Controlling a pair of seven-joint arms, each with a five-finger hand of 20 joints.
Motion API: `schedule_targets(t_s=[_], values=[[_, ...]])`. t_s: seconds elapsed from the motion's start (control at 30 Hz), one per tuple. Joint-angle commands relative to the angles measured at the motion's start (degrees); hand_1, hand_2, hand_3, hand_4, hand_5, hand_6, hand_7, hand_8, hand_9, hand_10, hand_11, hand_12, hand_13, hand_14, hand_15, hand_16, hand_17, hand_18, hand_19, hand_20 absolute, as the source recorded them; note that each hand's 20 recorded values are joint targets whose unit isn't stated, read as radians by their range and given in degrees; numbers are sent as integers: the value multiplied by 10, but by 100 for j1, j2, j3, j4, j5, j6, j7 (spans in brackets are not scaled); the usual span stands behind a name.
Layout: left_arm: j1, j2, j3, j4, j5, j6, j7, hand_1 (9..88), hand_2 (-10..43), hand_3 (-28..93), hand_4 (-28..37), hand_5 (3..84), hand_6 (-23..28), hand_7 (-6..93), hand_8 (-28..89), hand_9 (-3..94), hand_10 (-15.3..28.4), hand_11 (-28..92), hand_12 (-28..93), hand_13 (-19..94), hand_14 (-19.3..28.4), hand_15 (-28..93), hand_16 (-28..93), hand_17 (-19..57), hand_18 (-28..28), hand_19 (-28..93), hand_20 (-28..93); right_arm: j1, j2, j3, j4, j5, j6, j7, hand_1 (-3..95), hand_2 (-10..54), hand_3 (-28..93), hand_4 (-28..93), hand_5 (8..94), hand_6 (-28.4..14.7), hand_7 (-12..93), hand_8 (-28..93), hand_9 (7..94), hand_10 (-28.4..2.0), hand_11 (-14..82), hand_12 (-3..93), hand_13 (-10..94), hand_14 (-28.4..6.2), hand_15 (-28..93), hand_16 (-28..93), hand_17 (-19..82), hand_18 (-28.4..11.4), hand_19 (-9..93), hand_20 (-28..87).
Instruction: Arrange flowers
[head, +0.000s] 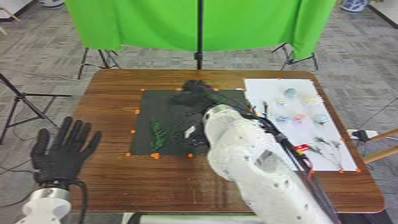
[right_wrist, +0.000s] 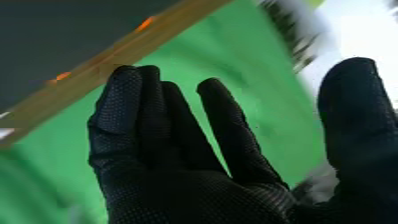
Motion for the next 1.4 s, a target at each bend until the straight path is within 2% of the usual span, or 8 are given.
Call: schedule_targets(t_s=[0.03,0.13,0.23,0.6,0.77,1.0,1.1,1.4], values=[[189,-44,-173,18,434,-302,-103,252,146,718,-283,416,67,177,-101,363,149,243,136,277,148,387,-46,-51,148,368,172,-618,1704,1300,-422,-282,456,719,293,-23,691,-194,440,-132,100,-64,405,-284,128,202,239,-284,570,140,218,-284,737,467],[206,-10,-210,7,630,-168,-77,251,146,717,-283,417,68,174,-100,365,149,241,137,281,149,386,-45,-52,148,366,171,-1258,2095,2024,-581,-181,478,1067,310,-31,693,-196,499,-132,102,-64,429,-284,135,195,248,-284,568,129,218,-284,739,455],[211,-16,-234,17,603,-284,-35,251,146,717,-283,417,67,173,-98,368,149,238,138,282,149,385,-44,-52,148,364,170,-1958,2415,2681,-736,-270,533,1261,329,-49,699,-197,506,-133,103,-62,436,-284,137,193,255,-284,565,123,218,-284,738,445],[73,-16,-220,24,607,-256,16,252,144,717,-283,420,64,172,-97,374,150,234,139,287,145,376,-44,-52,148,361,170,-2947,2667,3558,-786,-366,18,1653,380,-95,705,-232,517,-125,115,-64,462,-284,158,187,295,-283,574,122,227,-284,763,416],[23,-60,-168,-41,346,120,20,255,144,718,-283,431,59,179,-97,379,150,239,143,292,147,380,-41,-52,148,362,171,-3158,2587,3730,-869,-162,-451,1711,398,-95,696,-254,575,-107,144,-64,533,-264,233,219,373,-260,587,135,247,-284,783,411],[54,-108,-142,-21,332,146,-41,257,145,719,-283,437,64,183,-101,386,151,249,141,294,148,393,-43,-53,148,369,175,-3140,2569,3544,-702,-505,-512,1697,442,-95,696,-268,596,-99,155,-64,544,-253,263,232,393,-247,593,154,255,-284,798,403],[42,-103,-155,-78,361,407,-139,261,150,717,-283,438,65,185,-100,387,150,253,141,295,149,399,-44,-53,149,373,176,-3154,2568,3448,-532,-833,-417,1632,500,-95,719,-276,611,-85,184,-69,552,-242,302,245,406,-235,609,172,262,-284,808,395],[12,-106,-118,-56,292,396,-130,265,157,719,-283,444,68,196,-104,390,151,263,139,296,151,413,-52,-54,148,379,175,-3233,2498,3376,-350,-897,-181,1664,616,-95,609,-282,689,-55,238,156,618,-197,360,385,480,-214,655,265,283,-278,832,380]])
